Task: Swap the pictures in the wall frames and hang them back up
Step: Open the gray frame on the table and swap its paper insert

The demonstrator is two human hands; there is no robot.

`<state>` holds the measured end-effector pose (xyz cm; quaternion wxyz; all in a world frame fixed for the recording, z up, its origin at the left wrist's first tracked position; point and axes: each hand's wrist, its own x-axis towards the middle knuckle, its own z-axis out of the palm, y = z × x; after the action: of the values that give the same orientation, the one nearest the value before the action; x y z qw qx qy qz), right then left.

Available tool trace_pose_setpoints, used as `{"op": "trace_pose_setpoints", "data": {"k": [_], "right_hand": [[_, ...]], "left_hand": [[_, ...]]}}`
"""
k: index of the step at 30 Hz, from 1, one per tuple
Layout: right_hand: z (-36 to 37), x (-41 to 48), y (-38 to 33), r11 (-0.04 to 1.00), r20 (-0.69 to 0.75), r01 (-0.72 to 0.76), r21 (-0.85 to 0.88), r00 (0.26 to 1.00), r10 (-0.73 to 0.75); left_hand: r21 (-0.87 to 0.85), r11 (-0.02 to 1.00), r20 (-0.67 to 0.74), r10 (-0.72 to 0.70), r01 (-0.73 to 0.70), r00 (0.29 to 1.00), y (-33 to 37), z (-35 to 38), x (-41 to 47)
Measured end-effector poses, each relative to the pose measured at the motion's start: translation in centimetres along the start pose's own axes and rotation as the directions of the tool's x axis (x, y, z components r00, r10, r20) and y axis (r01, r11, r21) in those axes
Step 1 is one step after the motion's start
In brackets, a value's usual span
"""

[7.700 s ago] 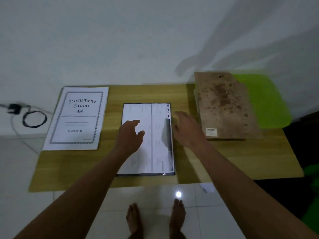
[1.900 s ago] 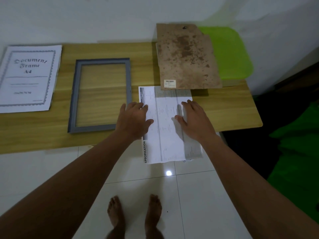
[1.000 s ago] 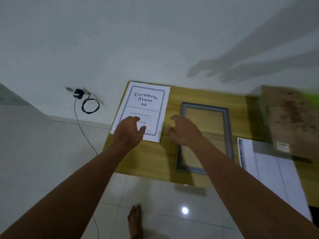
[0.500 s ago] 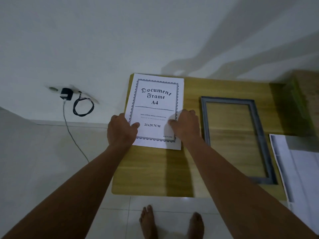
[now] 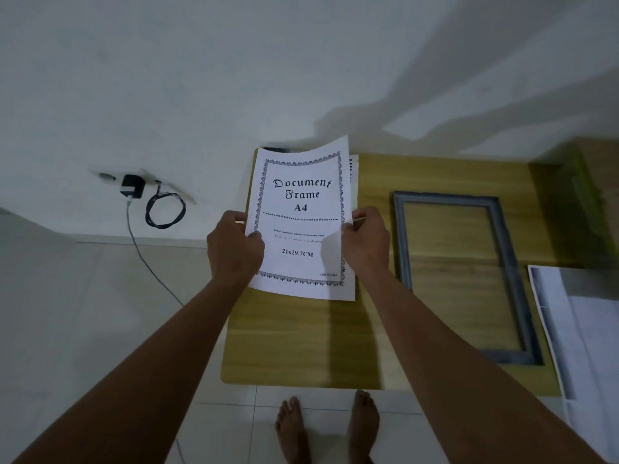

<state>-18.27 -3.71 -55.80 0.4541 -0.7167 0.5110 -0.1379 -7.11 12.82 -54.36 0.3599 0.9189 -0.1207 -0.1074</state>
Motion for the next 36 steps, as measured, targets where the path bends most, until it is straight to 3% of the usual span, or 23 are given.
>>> {"op": "trace_pose_setpoints", "data": {"k": [2, 5, 7, 9, 12, 17, 21, 27, 30, 33, 35, 36], "right_hand": [[-0.3, -0.1, -0.3, 0.999, 0.004, -0.009, 0.048, 1.000, 0.008], [-1.2, -0.2, -1.1, 0.981, -0.008, -0.063, 0.182, 0.998, 0.066], [-2.1, -0.2, -1.7, 0.954, -0.003, -0.113, 0.278, 0.993, 0.119], [-3.2, -0.4, -2.3, 0.939, 0.016, -0.140, 0.315, 0.990, 0.142], [-4.6, -0.9, -3.3, 0.959, 0.041, -0.111, 0.260, 0.994, 0.104], [-6.4, -2.5, -6.0, 0.990, 0.056, 0.132, 0.052, 0.989, -0.135], [-8.0, -3.6, -9.5, 0.977, 0.115, 0.141, 0.162, 0.980, -0.161], [-13.2, -3.0, -9.8, 0.959, 0.015, 0.106, 0.262, 0.993, -0.114], [-17.6, -3.4, -9.0, 0.955, -0.026, 0.107, 0.278, 0.994, -0.104], [-22.4, -3.0, -6.2, 0.926, 0.002, 0.040, 0.376, 0.999, -0.044], [-25.4, -2.8, -4.1, 0.890, 0.064, -0.044, 0.454, 0.998, 0.017], [-26.6, -2.6, -2.9, 0.880, 0.090, -0.090, 0.466, 0.994, 0.054]], "left_hand": [[-0.048, 0.999, 0.068, -0.002, 0.005, 0.998, 0.5, -0.7, 0.2], [-0.266, 0.959, 0.212, -0.036, 0.093, 0.977, 1.4, -2.3, 0.2], [-0.399, 0.896, 0.363, -0.042, 0.196, 0.931, 2.0, -3.6, -0.3], [-0.438, 0.878, 0.438, 0.024, 0.190, 0.898, 2.8, -4.5, -1.2], [-0.439, 0.898, 0.364, 0.157, 0.020, 0.918, 4.4, -5.5, -2.5], [-0.359, 0.897, 0.232, 0.354, -0.259, 0.906, 6.8, -5.6, -3.9], [-0.310, 0.894, 0.249, 0.406, -0.325, 0.879, 9.6, -4.7, -6.0], [-0.247, 0.875, 0.285, 0.476, -0.417, 0.832, 13.4, -2.6, -10.3], [-0.388, 0.880, 0.359, 0.417, -0.273, 0.835, 15.0, -1.4, -12.6], [-0.418, 0.895, 0.283, 0.292, -0.157, 0.914, 16.0, 0.8, -13.5], [-0.441, 0.897, 0.329, 0.128, 0.033, 0.936, 16.3, 2.5, -13.4], [-0.462, 0.875, 0.408, 0.061, 0.148, 0.911, 16.4, 3.4, -13.3]]}}
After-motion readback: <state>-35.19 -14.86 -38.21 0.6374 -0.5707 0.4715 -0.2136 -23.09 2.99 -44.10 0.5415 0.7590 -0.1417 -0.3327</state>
